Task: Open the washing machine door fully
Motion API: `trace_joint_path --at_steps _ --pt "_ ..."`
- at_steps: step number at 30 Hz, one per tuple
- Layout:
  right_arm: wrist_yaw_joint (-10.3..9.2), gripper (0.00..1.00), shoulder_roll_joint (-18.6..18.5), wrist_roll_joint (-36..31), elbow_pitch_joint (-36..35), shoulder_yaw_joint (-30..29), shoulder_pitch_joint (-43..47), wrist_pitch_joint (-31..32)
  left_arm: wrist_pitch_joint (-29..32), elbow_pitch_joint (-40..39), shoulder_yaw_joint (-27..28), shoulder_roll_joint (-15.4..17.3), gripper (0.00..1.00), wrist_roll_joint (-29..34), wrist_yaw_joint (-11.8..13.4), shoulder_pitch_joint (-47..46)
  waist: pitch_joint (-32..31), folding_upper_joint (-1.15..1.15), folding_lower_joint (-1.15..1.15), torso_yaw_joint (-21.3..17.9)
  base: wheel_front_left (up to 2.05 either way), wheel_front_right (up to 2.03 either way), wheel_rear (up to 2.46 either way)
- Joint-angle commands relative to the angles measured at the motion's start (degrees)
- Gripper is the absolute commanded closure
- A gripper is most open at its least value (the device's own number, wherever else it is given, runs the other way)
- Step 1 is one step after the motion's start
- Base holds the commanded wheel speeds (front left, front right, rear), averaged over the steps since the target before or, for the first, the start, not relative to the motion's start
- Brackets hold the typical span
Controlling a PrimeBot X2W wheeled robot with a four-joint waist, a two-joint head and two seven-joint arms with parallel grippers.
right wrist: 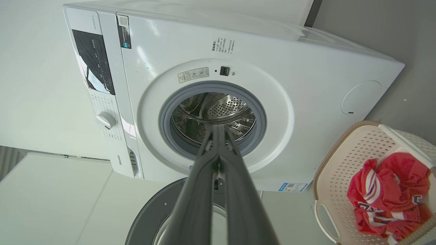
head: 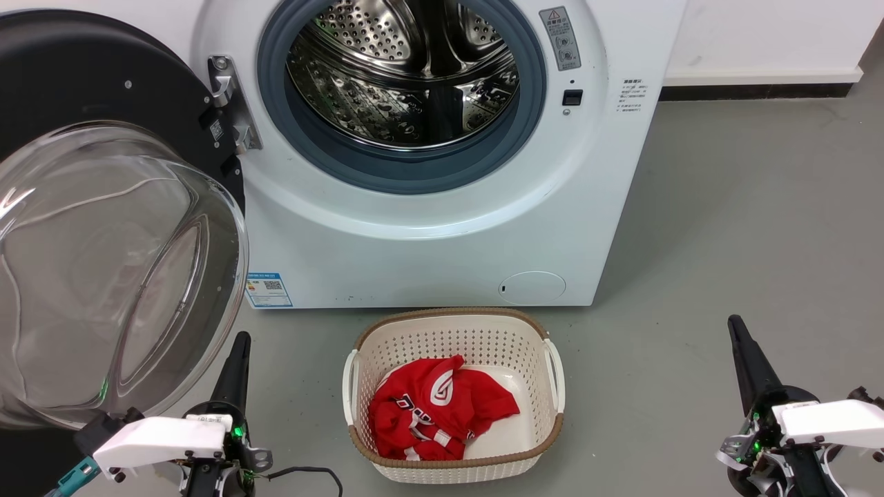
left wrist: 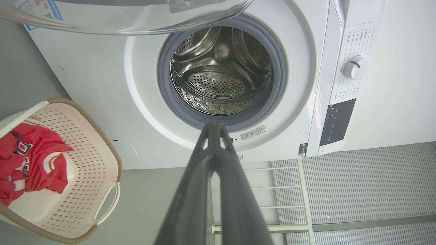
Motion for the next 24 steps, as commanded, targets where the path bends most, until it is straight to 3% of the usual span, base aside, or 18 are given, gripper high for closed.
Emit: trace_joint_path --at_steps 1,24 --pt "-0.01 1.00 -0.07 1.56 0.03 -0.23 -0.98 0.33 0.41 0.16 0.22 0.12 1.00 -1.42 -0.32 -0.83 0.00 0.00 0.00 -0.01 0.00 0.00 0.00" --pt "-0.02 1.00 0.30 9.63 1.07 -1.17 -1.86 2.59 2.53 1.71 0.70 0.10 1.00 -9.90 -0.40 -1.73 -0.03 0.00 0.00 -0.15 0.00 0.00 0.00"
